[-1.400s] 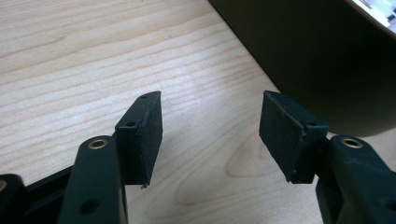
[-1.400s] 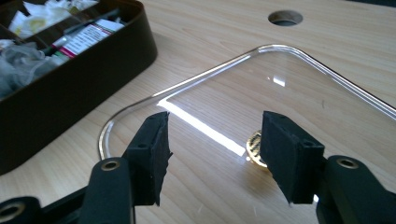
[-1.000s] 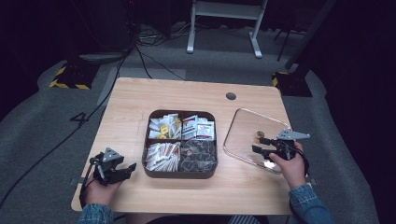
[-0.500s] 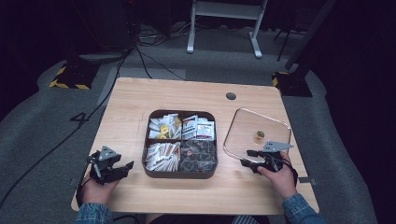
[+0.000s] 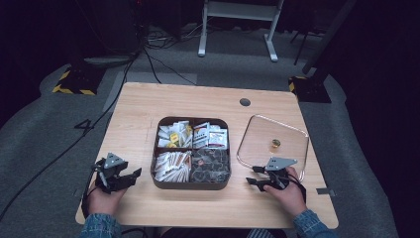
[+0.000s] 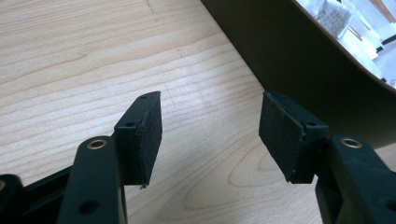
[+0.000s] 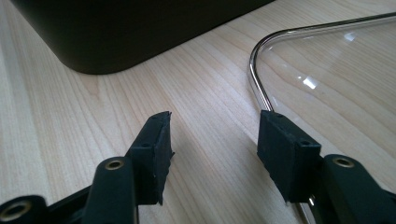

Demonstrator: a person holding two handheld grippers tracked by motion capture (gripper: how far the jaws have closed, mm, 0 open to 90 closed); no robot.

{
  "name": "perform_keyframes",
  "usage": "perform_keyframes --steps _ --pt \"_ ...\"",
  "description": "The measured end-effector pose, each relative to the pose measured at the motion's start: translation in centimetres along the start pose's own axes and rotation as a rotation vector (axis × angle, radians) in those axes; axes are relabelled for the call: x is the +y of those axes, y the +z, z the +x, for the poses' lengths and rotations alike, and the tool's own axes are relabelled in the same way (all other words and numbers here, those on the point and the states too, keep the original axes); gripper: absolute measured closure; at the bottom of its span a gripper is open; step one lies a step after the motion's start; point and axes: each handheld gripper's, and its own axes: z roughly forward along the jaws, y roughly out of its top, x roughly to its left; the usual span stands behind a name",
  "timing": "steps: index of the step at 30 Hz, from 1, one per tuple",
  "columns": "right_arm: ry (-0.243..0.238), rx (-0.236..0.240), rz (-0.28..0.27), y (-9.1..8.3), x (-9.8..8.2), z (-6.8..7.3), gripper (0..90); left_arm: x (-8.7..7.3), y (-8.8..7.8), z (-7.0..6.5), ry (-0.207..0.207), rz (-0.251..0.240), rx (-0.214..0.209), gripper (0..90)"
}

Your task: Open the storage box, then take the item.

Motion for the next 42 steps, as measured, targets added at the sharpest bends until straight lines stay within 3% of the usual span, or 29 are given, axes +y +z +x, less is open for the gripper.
perform_keyframes --steps 13,18,20,28,35,38,42 --pt "-0.014 -0.012 0.002 0.0 0.0 0.2 44.2 1.3 0.7 -0.3 0.006 -0.038 -0.009 40.3" --pt "-0.015 -0.012 0.000 0.0 0.0 0.2 44.3 1.7 0.1 -0.4 -0.026 -0.090 -0.025 40.3" --pt "-0.014 -0.012 0.001 0.0 0.0 0.2 44.2 2.0 -0.3 -0.4 -0.015 -0.100 -0.021 40.1" --pt "-0.010 -0.010 0.002 0.0 0.0 0.2 44.2 3.0 -1.3 -1.5 0.009 -0.101 -0.021 39.8" --pt "-0.010 -0.010 0.002 0.0 0.0 0.2 44.2 4.0 -2.2 -2.6 0.012 -0.108 -0.061 41.1" --pt "-0.010 -0.010 0.002 0.0 0.0 0.2 44.3 4.4 -2.0 -3.4 0.022 -0.085 -0.086 43.5" --pt "-0.011 -0.011 0.001 0.0 0.0 0.2 44.2 4.8 -1.4 -4.5 0.065 -0.063 -0.119 48.1"
